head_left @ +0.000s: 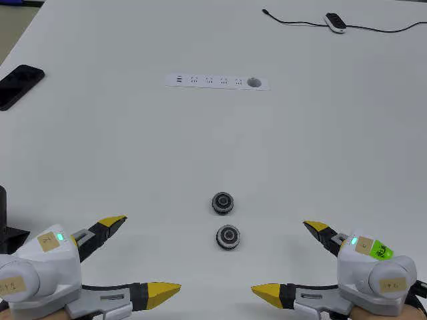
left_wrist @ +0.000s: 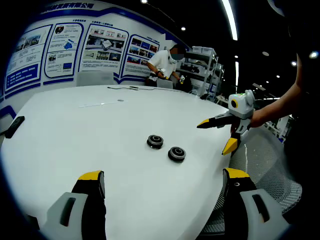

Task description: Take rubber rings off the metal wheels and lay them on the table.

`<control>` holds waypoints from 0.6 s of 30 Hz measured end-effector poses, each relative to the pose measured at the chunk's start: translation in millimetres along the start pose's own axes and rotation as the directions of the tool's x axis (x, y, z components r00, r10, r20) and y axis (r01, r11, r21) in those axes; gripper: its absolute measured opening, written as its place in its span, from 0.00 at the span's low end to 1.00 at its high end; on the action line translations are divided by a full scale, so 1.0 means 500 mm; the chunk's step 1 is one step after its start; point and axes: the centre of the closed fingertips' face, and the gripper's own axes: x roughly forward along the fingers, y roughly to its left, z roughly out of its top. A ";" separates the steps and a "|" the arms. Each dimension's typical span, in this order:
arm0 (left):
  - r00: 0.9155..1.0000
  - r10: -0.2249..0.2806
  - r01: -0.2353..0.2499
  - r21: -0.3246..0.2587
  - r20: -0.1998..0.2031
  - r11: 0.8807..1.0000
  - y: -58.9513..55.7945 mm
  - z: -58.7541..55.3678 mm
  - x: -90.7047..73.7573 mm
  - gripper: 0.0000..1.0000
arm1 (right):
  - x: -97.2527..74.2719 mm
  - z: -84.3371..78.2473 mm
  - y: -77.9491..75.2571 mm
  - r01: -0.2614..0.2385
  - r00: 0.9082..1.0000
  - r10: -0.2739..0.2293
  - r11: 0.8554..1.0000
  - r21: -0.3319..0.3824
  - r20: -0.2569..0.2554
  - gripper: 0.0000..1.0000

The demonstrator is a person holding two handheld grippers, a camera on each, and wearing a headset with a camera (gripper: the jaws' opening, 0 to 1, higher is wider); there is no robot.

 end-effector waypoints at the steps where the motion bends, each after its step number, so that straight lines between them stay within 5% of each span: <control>1: 1.000 0.000 0.000 -0.002 -0.002 1.000 0.000 -0.001 0.000 1.00 | 0.000 0.000 0.000 -0.002 1.000 0.002 1.000 0.002 -0.001 0.99; 18: 1.000 -0.013 0.013 -0.005 -0.010 1.000 -0.004 0.004 0.019 0.96 | 0.014 0.007 0.004 -0.020 1.000 0.019 0.997 0.079 0.006 0.89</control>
